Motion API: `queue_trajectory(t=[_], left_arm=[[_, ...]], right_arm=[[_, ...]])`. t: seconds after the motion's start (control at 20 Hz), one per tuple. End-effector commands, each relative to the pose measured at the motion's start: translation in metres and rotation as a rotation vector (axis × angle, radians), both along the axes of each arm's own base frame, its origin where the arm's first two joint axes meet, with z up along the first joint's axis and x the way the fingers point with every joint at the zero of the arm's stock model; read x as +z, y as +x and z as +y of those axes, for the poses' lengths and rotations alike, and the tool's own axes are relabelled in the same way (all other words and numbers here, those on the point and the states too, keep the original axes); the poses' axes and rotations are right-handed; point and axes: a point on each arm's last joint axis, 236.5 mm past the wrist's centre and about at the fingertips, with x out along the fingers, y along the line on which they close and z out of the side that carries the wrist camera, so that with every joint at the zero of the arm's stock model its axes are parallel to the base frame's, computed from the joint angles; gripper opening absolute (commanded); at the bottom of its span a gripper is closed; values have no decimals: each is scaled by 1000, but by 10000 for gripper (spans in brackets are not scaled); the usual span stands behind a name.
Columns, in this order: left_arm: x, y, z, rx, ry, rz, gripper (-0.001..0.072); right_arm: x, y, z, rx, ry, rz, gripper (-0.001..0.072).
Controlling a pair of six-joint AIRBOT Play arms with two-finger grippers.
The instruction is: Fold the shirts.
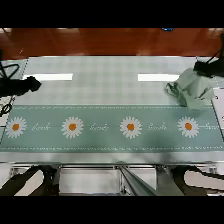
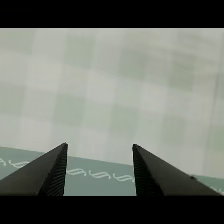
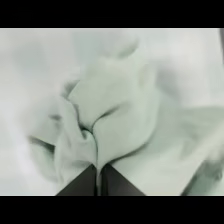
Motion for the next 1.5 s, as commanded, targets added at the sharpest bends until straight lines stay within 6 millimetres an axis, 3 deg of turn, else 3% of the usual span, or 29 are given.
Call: queue_trajectory(t=[0.0,0.15,0.25,0.35,0.45,0.55,0.65,0.8,0.9,1.0,1.25,1.45], left_arm=[[65,-22,-4,3,24,-151,506],[106,-45,-11,-7,49,-250,506],[126,-58,-14,-12,62,-303,506],[137,-66,-17,-14,70,-332,506],[133,-72,-20,-26,66,-309,506],[125,-77,-23,-38,60,-272,506],[122,-78,-24,-42,57,-259,506],[121,-78,-24,-42,55,-256,505],[120,-78,-24,-44,55,-251,506],[116,-80,-26,-48,47,-237,506],[100,-81,-45,-70,-61,-209,506],[61,-88,-66,-102,-148,-127,506]], right_arm=[[127,0,31,92,0,-258,22],[207,-17,59,172,-56,-419,21],[259,-29,92,249,-79,-532,21],[311,-41,134,354,-98,-654,21],[357,-58,171,434,-108,-772,21],[385,-75,200,501,-106,-848,21],[393,-87,230,570,-74,-881,21],[378,-101,290,718,-12,-841,21],[351,-110,333,826,24,-757,21],[306,-117,370,910,55,-623,21],[174,-112,445,1020,189,-284,22],[72,-103,505,1067,309,-72,22]])
